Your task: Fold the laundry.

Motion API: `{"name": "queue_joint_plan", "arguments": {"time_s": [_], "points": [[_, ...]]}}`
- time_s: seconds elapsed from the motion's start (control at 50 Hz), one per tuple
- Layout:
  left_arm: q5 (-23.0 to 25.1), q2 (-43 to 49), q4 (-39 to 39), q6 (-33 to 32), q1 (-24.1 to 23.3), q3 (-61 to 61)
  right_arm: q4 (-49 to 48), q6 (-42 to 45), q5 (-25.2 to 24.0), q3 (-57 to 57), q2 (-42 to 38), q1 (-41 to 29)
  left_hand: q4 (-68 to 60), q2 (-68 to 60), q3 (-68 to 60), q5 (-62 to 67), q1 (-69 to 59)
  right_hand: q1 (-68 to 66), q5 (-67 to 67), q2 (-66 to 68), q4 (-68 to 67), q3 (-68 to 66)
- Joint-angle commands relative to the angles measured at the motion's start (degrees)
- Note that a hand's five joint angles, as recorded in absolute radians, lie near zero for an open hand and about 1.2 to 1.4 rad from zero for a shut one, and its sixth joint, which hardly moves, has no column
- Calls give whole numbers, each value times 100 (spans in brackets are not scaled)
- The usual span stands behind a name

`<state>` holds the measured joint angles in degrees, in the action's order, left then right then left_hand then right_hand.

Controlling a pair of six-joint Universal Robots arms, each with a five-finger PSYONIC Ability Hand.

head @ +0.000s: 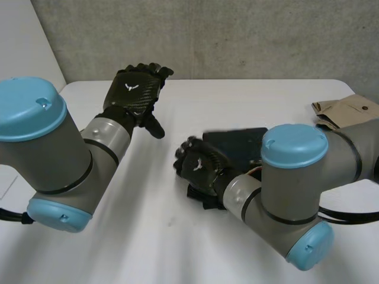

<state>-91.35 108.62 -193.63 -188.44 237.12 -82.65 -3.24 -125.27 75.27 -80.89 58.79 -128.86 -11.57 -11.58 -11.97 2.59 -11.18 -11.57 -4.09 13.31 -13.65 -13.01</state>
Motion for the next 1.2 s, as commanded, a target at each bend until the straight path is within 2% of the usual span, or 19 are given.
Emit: {"name": "queue_joint_plan", "arguments": {"time_s": [0.02, 0.04, 0.06, 0.14, 0.22, 0.36, 0.44, 0.62, 0.82, 0.98, 1.08, 1.2], "points": [[20, 299, 36, -17, -34, 469, 69, -2964, 110, -155, 922, 1064, 157, 158, 197, -259, 118, 157, 409, -331, 365, 301], [21, 483, 53, -26, -78, 670, 87, -3646, 110, -216, 1141, 1370, 157, 158, 197, -259, 118, 157, 409, -331, 365, 301], [21, 589, 79, -26, -130, 793, 122, -3958, 110, -243, 1204, 1486, 157, 158, 197, -259, 118, 157, 409, -331, 365, 301], [73, 1169, 193, -26, -543, 1444, 622, -4725, 58, -252, 1249, 1943, 157, 158, 197, -259, 118, 157, 409, -331, 365, 301], [240, 1810, 597, -26, -842, 2094, 922, -4664, 93, -155, 1056, 2058, 102, 103, 142, -204, 63, 157, 409, -331, 365, 301], [337, 3005, 1835, -26, -1123, 3245, 1010, -4269, 339, 196, 204, 2049, 1, 2, 41, -103, -38, 157, 409, -331, 365, 301], [328, 3375, 2197, -43, -1159, 3615, 992, -4198, 471, 284, -139, 2049, -15, -15, 24, -86, -54, 157, 409, -331, 365, 301], [197, 3886, 2286, -464, -1177, 3897, 913, -3909, 524, 337, -614, 2049, -150, -150, -111, 48, -189, 157, 409, -331, 365, 301], [64, 3842, 2356, -685, -1150, 3924, 869, -3407, 655, 232, -500, 2076, -150, -150, -111, 48, -189, 157, 409, -331, 365, 301], [170, 3184, 2541, -650, -1133, 3836, 185, -3504, 813, -497, 465, 2128, -66, -66, -27, -36, -105, 157, 409, -331, 365, 301], [652, 2473, 2750, -641, -1045, 3661, -413, -3696, 1497, -1304, 1124, 2312, -66, -66, -27, -36, -105, 157, 409, -331, 365, 301], [1426, 1637, 3269, -624, -825, 3309, -432, -4259, 1622, -1912, 1389, 2436, -66, -66, -27, -36, -105, 157, 409, -331, 365, 301]]}}
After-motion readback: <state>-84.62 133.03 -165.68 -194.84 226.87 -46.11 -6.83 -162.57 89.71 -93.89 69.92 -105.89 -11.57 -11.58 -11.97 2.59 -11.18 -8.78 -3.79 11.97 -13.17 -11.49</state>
